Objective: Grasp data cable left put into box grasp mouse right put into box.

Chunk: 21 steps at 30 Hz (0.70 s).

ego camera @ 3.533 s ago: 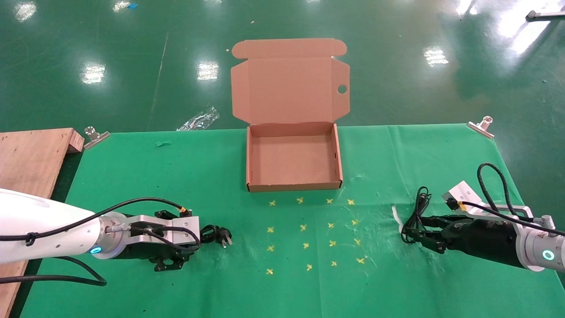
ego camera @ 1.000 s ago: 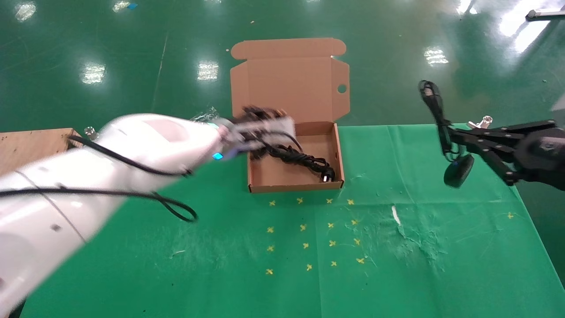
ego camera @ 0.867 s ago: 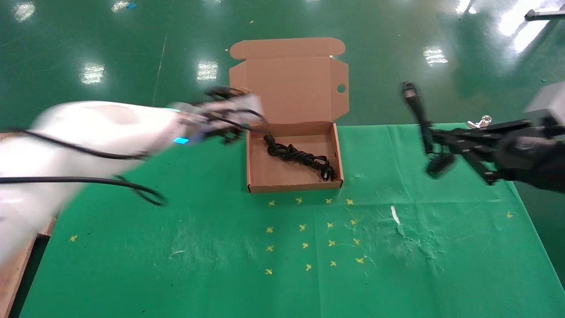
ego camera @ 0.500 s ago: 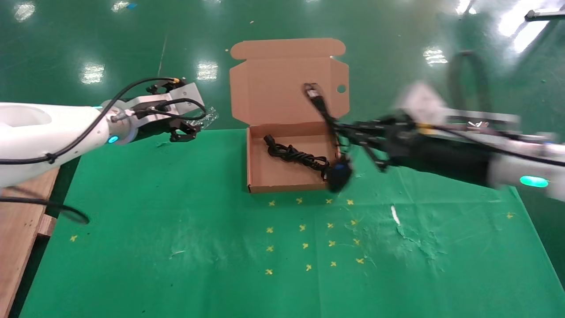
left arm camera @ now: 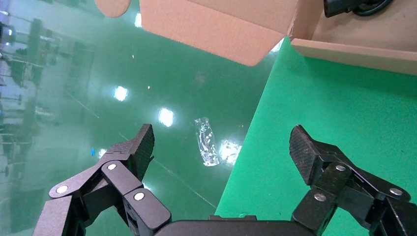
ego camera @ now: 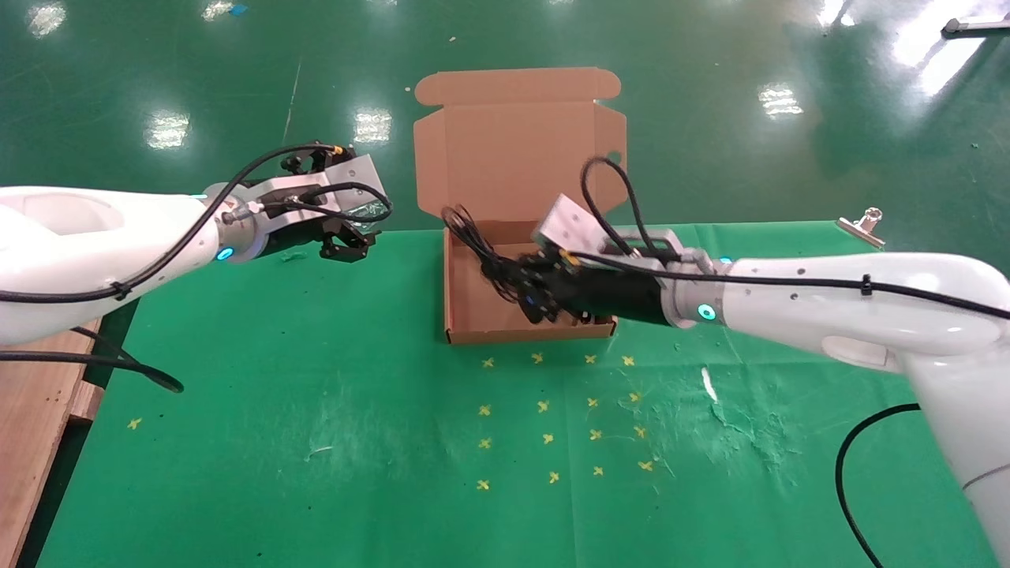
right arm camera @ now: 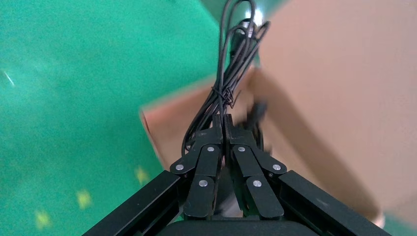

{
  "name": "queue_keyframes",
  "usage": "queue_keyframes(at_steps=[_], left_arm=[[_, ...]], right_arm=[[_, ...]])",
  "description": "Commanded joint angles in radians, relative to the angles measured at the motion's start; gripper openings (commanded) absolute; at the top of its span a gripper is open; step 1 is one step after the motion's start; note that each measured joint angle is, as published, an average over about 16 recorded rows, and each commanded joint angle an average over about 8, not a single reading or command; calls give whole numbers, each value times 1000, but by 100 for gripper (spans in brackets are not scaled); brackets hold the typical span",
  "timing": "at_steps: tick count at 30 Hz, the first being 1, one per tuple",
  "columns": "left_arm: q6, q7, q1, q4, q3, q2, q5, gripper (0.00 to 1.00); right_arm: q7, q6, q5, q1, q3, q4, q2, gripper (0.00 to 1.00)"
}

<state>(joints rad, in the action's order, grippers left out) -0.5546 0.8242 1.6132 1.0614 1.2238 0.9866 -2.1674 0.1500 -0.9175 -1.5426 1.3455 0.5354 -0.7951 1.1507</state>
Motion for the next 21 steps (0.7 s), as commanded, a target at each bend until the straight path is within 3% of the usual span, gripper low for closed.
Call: queue_keyframes(at_steps=[1, 8, 9, 21], left_arm=[[-1, 4, -1, 2, -1, 0, -5, 100], [-2, 10, -1, 7, -2, -5, -10, 100], [-3, 11, -1, 7, -2, -5, -10, 100], [-3, 10, -2, 6, -2, -3, -10, 100]], right_arm=[[-41, 2, 5, 13, -1, 88, 19, 6], [-102, 9, 19, 13, -16, 216, 23, 94], [-105, 9, 19, 13, -16, 223, 24, 100], [-93, 7, 25, 11, -18, 199, 18, 100]])
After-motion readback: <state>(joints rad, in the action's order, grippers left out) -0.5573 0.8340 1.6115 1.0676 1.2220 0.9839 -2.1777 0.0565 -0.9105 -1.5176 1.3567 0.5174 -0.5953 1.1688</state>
